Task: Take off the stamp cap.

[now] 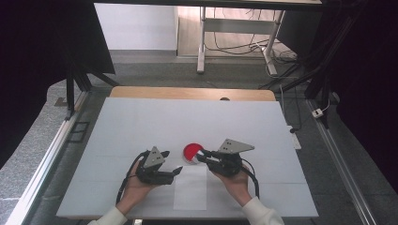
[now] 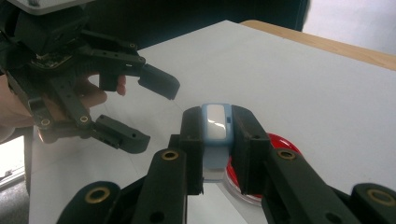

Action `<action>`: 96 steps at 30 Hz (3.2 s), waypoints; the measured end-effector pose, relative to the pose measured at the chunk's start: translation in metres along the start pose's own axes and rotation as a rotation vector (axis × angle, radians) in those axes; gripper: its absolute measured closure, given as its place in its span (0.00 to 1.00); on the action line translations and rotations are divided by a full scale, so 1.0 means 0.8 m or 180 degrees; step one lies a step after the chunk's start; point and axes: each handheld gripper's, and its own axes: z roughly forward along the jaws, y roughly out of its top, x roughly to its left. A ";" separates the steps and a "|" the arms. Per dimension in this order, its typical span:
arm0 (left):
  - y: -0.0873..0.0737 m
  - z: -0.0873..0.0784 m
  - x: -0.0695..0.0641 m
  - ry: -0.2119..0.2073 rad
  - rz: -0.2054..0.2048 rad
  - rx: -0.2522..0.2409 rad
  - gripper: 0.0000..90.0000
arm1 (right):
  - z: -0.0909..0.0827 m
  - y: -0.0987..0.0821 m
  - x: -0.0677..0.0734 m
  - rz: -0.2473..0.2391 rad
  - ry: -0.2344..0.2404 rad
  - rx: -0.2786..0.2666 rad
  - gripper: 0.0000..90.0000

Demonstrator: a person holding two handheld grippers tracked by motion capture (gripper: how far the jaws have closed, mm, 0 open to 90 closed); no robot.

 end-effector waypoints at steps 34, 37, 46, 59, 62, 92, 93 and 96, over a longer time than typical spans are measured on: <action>0.039 0.033 -0.030 -0.0112 0.0103 0.0010 0.30 | -0.005 0.005 0.001 0.0013 -0.0040 -0.0092 0.83; 0.039 0.037 -0.031 -0.0127 0.0087 -0.0007 0.31 | -0.005 0.005 0.002 0.0013 -0.0038 -0.0089 0.83; 0.038 0.052 -0.037 -0.0151 0.0151 0.0023 0.32 | -0.003 0.002 0.002 -0.0008 -0.0054 -0.0066 0.83; 0.036 0.054 -0.040 -0.0056 0.0265 -0.0002 0.42 | -0.001 -0.002 0.001 0.0042 -0.0066 -0.0070 0.83; 0.036 0.055 -0.040 -0.0045 0.0299 0.0009 0.45 | -0.002 -0.002 0.001 0.0067 -0.0060 -0.0086 0.83; 0.034 0.060 -0.046 0.0098 0.0436 0.0006 0.68 | -0.004 -0.002 -0.001 0.0206 -0.0026 -0.0179 0.83; 0.034 0.060 -0.046 0.0095 0.0439 0.0003 0.68 | -0.004 -0.003 -0.001 0.0204 -0.0023 -0.0176 0.83; 0.034 0.060 -0.046 0.0094 0.0437 -0.0007 0.69 | -0.003 -0.003 -0.001 0.0204 -0.0020 -0.0173 0.83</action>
